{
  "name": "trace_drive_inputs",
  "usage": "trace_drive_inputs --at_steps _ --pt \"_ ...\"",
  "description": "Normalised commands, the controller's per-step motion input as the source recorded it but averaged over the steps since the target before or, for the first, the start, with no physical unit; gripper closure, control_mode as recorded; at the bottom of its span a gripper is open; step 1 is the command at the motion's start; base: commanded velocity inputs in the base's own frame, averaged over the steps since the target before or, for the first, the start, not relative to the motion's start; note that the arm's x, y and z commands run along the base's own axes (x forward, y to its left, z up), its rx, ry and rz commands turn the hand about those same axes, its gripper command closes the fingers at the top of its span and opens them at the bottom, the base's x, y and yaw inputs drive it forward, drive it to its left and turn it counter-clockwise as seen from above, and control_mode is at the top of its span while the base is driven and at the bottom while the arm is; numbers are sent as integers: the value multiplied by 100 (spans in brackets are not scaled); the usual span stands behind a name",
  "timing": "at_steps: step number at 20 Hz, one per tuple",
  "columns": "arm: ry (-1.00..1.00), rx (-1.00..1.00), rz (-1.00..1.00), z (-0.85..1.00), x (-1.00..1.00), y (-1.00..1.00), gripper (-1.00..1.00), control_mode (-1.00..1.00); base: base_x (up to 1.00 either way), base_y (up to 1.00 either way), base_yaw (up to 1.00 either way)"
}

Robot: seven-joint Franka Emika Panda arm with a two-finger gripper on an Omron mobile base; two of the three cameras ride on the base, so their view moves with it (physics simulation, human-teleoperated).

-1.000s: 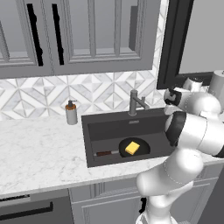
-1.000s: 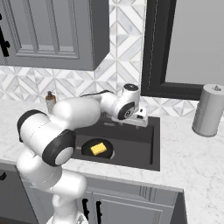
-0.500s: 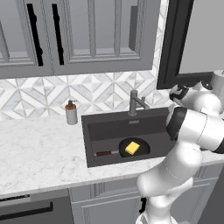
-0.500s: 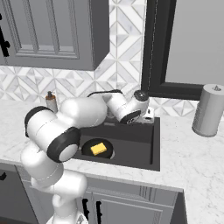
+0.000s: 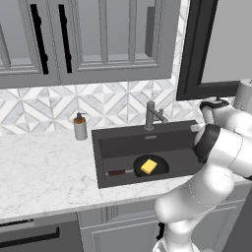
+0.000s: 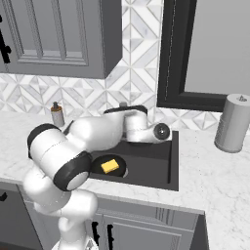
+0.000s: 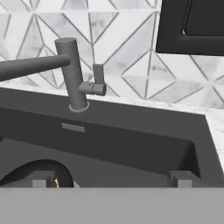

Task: Pick the pan and sponge and place them into the sink. Then turn on the water.

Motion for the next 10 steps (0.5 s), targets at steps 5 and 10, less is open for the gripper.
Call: trace_drive_inputs --at_steps 5,10 --pt "-23 9 7 0 38 8 -100 -100 0 0 0" --pt "-19 10 7 0 52 5 -100 -100 0 0 0"
